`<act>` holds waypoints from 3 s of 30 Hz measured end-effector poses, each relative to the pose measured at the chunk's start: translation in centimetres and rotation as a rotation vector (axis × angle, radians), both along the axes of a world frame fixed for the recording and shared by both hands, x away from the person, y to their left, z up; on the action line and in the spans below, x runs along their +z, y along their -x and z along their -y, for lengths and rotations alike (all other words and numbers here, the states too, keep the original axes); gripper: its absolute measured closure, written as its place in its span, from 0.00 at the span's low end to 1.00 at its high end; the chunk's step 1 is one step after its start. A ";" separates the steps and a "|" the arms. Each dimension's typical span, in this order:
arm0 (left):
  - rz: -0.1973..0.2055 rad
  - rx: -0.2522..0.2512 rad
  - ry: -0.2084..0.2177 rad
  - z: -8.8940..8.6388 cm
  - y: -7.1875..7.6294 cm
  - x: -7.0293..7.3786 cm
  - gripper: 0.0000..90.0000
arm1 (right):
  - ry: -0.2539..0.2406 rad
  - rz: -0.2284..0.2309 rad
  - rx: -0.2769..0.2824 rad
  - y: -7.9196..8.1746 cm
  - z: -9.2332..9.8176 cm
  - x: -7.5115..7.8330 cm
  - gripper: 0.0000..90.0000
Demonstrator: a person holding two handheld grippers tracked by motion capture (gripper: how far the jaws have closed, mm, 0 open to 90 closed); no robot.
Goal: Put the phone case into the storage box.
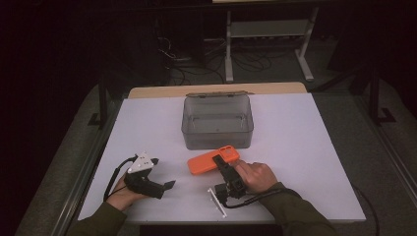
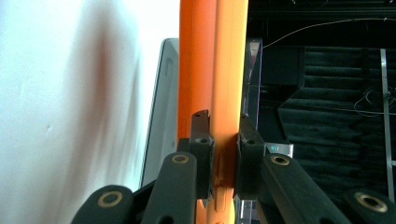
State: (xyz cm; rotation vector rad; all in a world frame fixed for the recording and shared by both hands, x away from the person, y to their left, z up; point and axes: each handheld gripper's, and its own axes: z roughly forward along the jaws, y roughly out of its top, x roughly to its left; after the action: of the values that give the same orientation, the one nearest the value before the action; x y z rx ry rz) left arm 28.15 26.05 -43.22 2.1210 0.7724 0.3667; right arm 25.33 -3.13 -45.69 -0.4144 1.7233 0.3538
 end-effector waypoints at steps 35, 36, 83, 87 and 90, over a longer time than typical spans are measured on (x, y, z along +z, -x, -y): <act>0.003 0.000 -0.004 0.1 -0.1 0.2 0.00 | -0.165 -0.147 -0.048 -0.9 1.0 1.5 0.88; 0.003 0.000 -0.002 0.1 -0.1 0.2 0.00 | -0.169 -0.148 -0.049 -1.0 1.1 1.5 0.88; 0.011 -0.013 -0.002 0.3 0.0 0.3 0.00 | -0.412 -0.426 -0.093 -2.4 2.7 3.5 0.88; 0.012 -0.014 0.000 0.3 0.0 0.3 0.00 | -0.433 -0.455 -0.098 -2.6 2.9 3.6 0.88; 0.011 -0.016 -0.002 0.3 0.0 0.3 0.00 | -0.440 -0.472 -0.100 -2.6 3.0 3.7 0.88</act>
State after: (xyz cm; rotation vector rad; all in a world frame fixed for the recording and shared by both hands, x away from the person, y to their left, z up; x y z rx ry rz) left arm 28.14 25.72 -42.89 2.1240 0.7491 0.3705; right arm 27.95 -6.15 -42.02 0.0880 2.0404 0.7855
